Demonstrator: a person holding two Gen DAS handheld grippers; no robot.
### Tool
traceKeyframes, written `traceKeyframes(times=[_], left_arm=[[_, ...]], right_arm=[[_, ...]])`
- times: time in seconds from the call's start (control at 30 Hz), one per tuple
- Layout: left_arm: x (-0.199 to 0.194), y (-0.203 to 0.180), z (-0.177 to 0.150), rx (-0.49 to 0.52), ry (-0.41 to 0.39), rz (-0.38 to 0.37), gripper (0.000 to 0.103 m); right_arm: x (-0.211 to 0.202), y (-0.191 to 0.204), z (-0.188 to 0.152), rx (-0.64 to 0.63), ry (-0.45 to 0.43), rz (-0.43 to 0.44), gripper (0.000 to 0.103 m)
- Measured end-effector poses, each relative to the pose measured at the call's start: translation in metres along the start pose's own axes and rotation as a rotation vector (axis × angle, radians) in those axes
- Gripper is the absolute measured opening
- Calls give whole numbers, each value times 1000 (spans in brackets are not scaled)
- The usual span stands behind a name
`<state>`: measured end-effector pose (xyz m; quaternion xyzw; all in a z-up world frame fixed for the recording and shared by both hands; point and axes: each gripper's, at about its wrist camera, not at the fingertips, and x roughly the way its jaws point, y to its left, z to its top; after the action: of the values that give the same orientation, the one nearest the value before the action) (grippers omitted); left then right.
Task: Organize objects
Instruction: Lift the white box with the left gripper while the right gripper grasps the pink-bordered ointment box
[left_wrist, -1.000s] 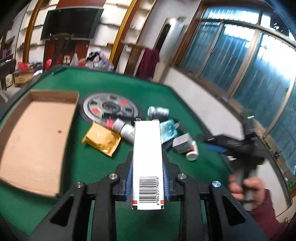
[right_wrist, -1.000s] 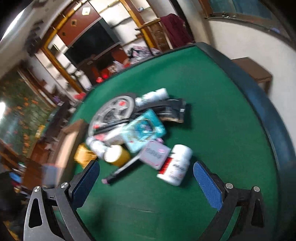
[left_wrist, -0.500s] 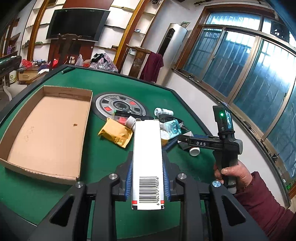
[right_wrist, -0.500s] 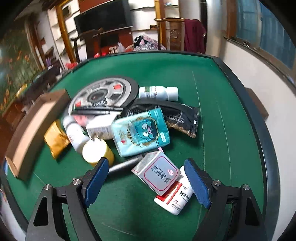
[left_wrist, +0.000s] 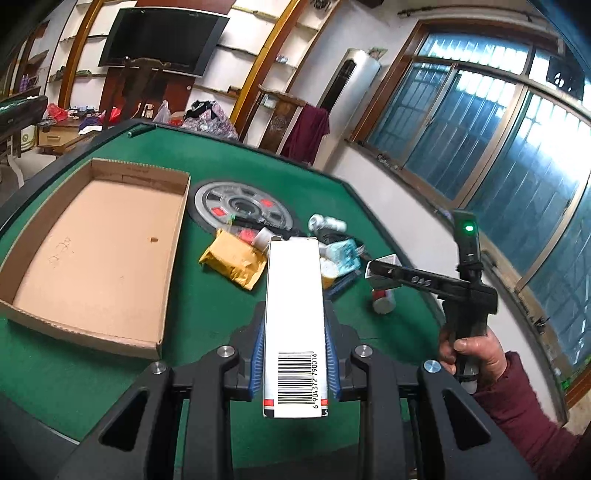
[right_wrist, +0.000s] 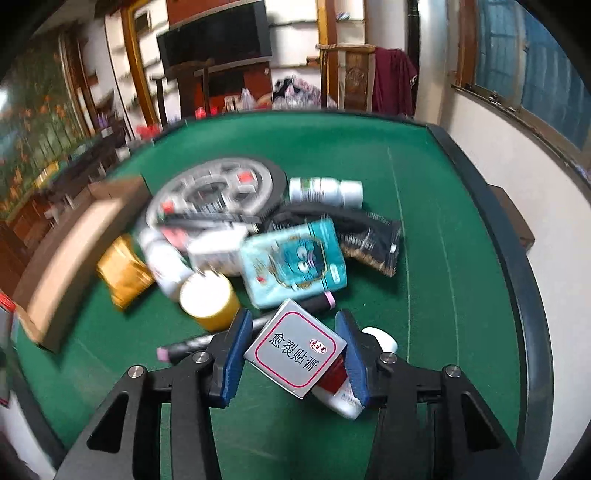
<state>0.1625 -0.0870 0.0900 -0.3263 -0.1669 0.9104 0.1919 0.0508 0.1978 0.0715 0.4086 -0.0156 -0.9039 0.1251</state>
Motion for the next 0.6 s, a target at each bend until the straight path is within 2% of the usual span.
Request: traceKeyframes(times=[0.23, 0.4, 0.53, 0.6], left_arm=[[-87, -20, -1, 17, -144, -81, 26], [-155, -36, 4, 46, -250, -143, 26], [-212, -52, 33, 90, -328, -157, 26], [-241, -60, 56, 105, -368, -140, 26]], right_arm=[[-114, 27, 8, 56, -158, 250, 51], [-189, 58, 9, 72, -264, 475, 51], [-236, 87, 19, 28, -317, 574, 51], [-262, 101, 32, -1, -335, 621, 51]])
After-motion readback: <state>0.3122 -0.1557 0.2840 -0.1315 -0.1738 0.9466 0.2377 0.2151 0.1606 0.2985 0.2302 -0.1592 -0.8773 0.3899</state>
